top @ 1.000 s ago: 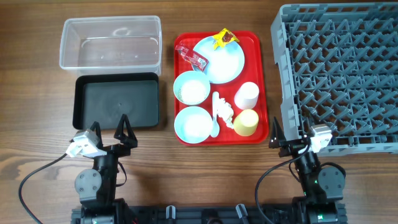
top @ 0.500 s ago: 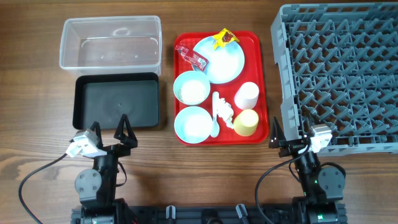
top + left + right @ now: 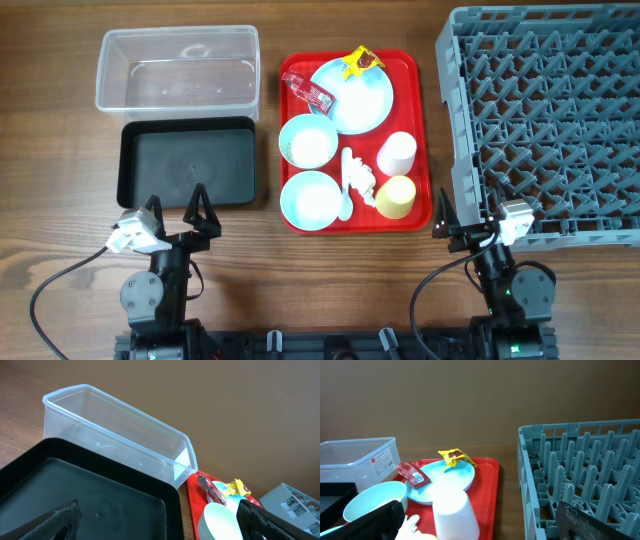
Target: Sort waste into correct bins and load items into the dishwasher rack
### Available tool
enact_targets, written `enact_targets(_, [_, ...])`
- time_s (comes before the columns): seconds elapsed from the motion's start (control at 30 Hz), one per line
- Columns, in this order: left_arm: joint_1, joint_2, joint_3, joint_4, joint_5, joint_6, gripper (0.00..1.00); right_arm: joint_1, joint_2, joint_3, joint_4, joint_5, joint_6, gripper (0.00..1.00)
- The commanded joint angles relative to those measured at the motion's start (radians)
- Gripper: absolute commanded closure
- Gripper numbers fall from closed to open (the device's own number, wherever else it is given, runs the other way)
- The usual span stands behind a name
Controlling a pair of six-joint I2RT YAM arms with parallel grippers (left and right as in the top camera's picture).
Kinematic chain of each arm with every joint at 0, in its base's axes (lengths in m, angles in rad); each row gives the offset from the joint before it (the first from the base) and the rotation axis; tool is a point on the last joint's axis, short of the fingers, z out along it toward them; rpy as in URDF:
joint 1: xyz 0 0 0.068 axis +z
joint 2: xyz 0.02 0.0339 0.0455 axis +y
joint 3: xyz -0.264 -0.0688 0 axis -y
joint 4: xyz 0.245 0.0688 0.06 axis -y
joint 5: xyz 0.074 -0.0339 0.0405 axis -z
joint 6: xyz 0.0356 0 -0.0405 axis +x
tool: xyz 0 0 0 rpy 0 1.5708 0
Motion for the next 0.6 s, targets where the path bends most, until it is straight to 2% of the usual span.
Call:
enact_targets(0.0, [0.000,-0.005,-0.007,-0.003,-0.003,0.001,0.00,-0.005,-0.002,-0.001,0.004,-0.016,0.018,0.00])
enact_targets(0.43, [0.000,-0.005,-0.007,-0.003,-0.003,0.001,0.00,-0.005,-0.002,-0.001,0.008,-0.007,0.014,0.00])
enact_targets(0.57, [0.000,-0.005,-0.006,0.051,0.029,-0.003,0.00,-0.005,-0.002,-0.001,0.045,0.037,0.015,0.00])
